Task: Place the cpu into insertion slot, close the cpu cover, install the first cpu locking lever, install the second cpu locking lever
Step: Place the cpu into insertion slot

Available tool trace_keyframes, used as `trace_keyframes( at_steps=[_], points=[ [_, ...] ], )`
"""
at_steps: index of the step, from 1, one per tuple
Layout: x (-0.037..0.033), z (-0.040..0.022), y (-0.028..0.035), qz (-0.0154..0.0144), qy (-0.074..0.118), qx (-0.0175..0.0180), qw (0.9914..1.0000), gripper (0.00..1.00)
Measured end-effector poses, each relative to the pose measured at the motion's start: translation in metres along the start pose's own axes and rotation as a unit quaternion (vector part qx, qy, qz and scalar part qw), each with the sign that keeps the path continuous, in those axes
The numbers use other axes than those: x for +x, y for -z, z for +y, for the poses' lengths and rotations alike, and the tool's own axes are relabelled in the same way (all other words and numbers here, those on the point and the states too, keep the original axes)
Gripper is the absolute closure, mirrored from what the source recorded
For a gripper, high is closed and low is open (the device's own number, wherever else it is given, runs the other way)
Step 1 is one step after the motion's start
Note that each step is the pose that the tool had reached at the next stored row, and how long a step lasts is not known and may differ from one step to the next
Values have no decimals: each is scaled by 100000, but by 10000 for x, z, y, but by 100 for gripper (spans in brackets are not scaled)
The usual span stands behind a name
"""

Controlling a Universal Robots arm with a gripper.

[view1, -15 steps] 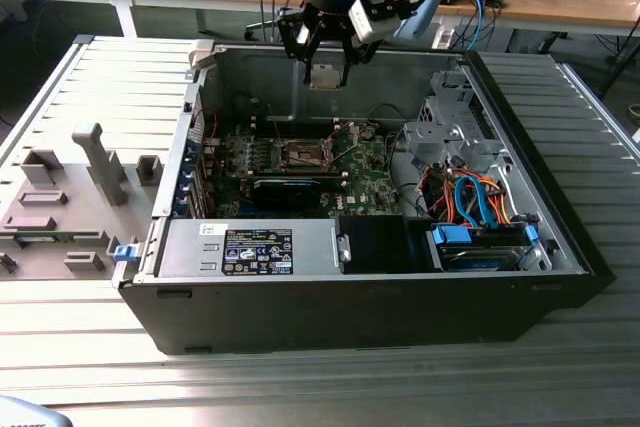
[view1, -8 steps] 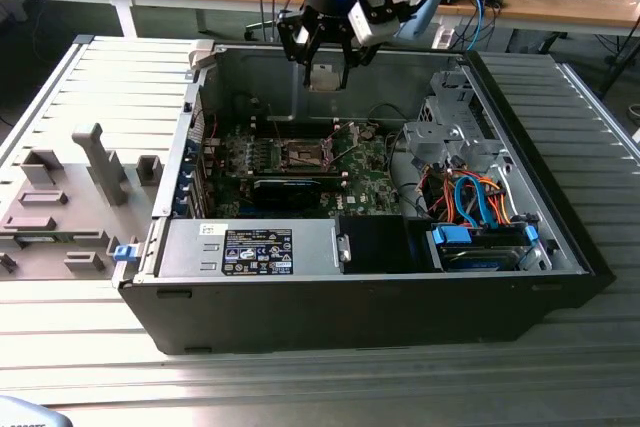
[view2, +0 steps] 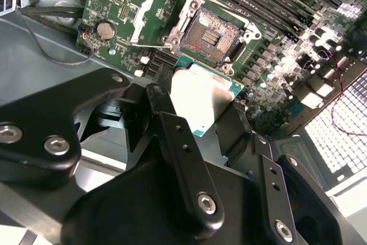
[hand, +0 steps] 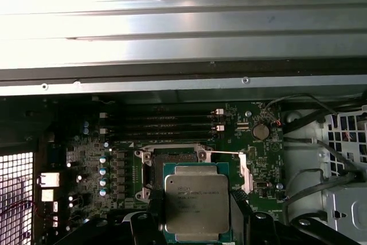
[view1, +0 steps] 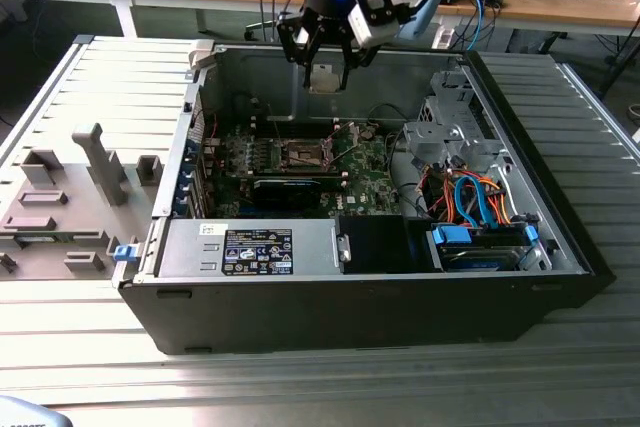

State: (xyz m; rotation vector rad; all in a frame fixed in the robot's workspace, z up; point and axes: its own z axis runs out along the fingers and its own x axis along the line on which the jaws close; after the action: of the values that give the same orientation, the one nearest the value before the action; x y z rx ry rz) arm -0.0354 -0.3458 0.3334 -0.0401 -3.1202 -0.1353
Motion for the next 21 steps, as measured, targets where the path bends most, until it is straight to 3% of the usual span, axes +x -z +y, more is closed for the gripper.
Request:
trace_keyframes(
  at_steps=[21],
  points=[
    [1, -6, -48, -3, 5, 5, 100000, 45]
  ],
)
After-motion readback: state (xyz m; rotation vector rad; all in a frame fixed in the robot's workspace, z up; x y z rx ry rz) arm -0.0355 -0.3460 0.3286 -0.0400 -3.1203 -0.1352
